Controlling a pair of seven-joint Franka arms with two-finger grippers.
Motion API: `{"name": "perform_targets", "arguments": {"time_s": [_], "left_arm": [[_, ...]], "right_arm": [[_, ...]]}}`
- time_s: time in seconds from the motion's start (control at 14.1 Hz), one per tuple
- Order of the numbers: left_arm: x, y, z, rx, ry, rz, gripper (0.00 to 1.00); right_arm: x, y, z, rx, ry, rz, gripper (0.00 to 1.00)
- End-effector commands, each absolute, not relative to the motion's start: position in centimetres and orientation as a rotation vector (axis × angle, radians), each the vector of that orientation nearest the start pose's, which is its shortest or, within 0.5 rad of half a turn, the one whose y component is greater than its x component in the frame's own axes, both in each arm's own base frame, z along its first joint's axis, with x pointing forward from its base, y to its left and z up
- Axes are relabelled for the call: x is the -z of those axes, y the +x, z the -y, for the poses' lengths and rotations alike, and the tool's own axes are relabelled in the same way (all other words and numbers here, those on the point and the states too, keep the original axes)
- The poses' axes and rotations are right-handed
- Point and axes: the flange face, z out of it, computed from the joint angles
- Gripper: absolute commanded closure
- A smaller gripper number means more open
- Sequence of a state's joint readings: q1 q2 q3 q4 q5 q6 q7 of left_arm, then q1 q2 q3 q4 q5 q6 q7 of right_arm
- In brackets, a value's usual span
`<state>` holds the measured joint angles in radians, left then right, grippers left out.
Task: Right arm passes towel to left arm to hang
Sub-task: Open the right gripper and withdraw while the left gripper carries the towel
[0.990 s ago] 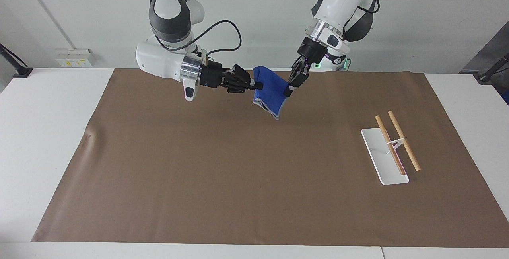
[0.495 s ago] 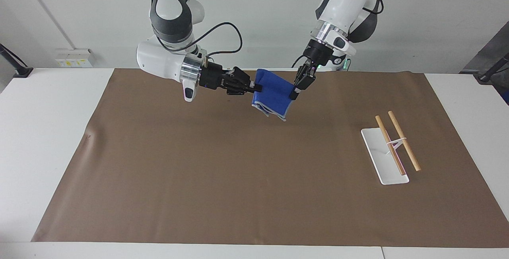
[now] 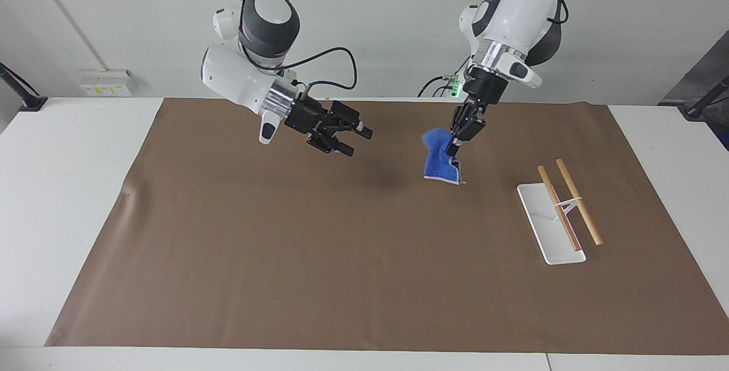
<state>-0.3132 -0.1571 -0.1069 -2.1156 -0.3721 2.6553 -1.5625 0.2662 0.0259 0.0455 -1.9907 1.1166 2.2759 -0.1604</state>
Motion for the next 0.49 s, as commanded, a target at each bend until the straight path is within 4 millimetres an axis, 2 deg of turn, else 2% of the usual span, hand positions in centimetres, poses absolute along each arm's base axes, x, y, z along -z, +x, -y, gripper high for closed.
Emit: {"name": "perform_targets", "arguments": {"time_s": [0.0, 0.42], "left_arm": [[-55.2, 52.4, 17.9, -0.263, 1.824, -1.585, 1.0], [-52.6, 56.0, 9.3, -0.367, 1.738, -1.708, 1.0]], "right_arm": [[-49.0, 56.1, -18.5, 0.279, -2.396, -0.133, 0.0], [-49.2, 57.3, -13.5, 0.39, -2.857, -0.025, 0.0]]}}
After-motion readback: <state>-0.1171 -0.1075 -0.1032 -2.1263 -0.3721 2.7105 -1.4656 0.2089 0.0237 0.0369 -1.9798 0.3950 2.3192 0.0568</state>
